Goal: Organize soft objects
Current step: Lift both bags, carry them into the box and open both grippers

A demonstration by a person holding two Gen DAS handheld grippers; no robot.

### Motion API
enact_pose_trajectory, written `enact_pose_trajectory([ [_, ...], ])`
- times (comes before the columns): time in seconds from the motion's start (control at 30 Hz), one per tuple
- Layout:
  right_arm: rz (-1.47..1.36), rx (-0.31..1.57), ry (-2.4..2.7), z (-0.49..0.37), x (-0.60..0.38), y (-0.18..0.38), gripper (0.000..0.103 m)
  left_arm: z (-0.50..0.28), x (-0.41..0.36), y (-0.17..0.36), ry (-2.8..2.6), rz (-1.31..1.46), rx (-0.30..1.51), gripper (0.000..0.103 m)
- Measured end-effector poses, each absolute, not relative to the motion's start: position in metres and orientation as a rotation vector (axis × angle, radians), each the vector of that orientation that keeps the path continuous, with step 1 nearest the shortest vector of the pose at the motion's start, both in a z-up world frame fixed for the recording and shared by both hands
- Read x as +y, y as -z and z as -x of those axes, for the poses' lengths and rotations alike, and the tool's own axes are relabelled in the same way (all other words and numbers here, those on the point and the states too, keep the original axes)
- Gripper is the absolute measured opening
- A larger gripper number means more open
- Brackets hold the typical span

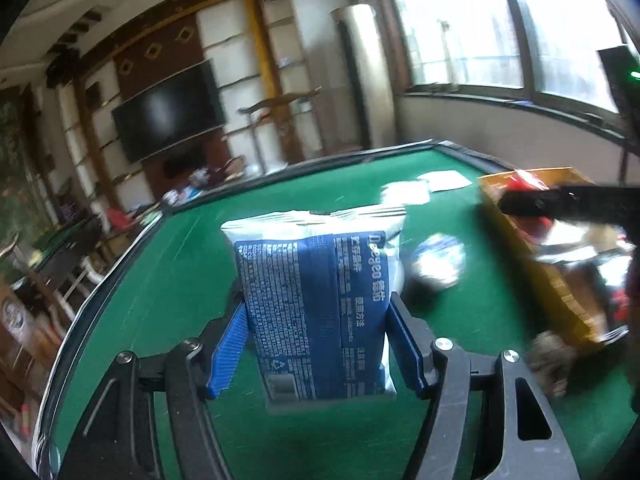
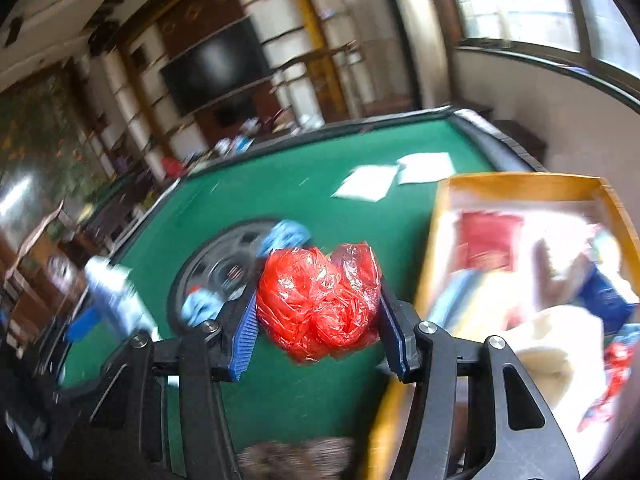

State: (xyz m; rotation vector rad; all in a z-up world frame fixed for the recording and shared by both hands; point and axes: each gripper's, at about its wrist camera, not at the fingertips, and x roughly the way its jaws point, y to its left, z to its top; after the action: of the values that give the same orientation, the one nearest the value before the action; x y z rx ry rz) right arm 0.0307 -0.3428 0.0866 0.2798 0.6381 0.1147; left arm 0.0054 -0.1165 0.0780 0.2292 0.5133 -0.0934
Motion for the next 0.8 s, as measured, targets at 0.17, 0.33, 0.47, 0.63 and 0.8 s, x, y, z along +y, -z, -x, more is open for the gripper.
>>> enact_pose_trajectory([
  [0.17, -0.352, 0.546, 0.069, -0.012, -0.412, -0.107, 0.053, -0.008, -0.17, -0.097, 0.292, -0.209, 0.556, 0.067],
  [0.33, -0.45, 0.552, 0.248, -0.002, -0.489, -0.102, 0.053, -0.032, -0.232, -0.104, 0.541, -0.092, 0.692, 0.067],
  [0.47, -0.561, 0.606, 0.315, -0.007, -0.537, -0.082, 0.053, -0.042, -0.27, -0.097, 0.624, -0.059, 0.761, 0.067],
  [0.63, -0.592, 0.664, 0.301, -0.022, -0.543, -0.068, 0.053, -0.048, -0.307, -0.084, 0.66, -0.073, 0.791, 0.067],
  [0.8, -0.583, 0.689, 0.297, -0.023, -0.537, -0.064, 0.059, -0.045, -0.307, -0.079, 0.641, -0.078, 0.78, 0.067],
])
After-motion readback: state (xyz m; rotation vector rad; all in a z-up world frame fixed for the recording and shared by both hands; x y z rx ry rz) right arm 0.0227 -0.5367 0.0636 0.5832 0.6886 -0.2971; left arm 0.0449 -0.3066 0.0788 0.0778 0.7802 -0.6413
